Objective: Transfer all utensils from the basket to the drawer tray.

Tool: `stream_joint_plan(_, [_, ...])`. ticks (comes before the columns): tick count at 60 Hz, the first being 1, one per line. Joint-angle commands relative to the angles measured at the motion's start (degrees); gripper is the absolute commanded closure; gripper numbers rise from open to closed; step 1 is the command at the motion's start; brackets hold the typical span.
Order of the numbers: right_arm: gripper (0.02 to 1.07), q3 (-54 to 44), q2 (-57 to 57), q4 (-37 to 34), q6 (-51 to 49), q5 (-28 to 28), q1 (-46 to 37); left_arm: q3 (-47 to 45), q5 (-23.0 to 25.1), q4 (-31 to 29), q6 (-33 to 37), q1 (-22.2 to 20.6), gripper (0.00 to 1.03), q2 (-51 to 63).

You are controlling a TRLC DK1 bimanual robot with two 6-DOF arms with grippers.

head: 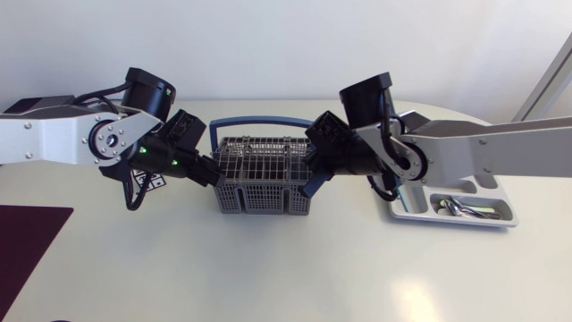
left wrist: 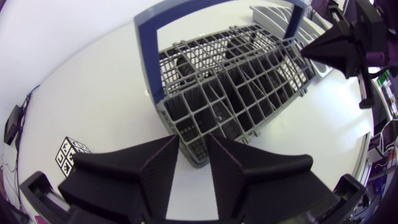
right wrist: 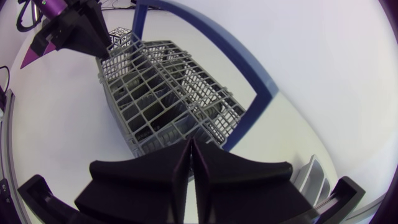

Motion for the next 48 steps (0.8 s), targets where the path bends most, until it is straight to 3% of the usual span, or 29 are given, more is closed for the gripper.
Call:
stream_joint_plan(1, [0.99,1.3,3.7,-0.1,1.3,-0.3,0.3,0.8,0.2,-0.7,0.3,-0.5,0.88,2.4])
stream_joint_plan(29, [1.00,-2.1,-0.9,-1.3,0.6,0.4,-0.3,-1.1,0.6,-4.4,0.8,-1.6,0.88,-2.2])
stream_joint_plan(41, [1.00,-3.3,-3.9,-1.5,0.6,0.4,-0.4,0.0,0.6,-5.7,0.9,0.3,0.88,-6.5])
stream_joint_plan(48, [1.00,-4.3,-7.8,-2.6,0.6,0.2,-1.8,0.6,-0.3,-3.5,1.4,2.7,0.87,-7.1])
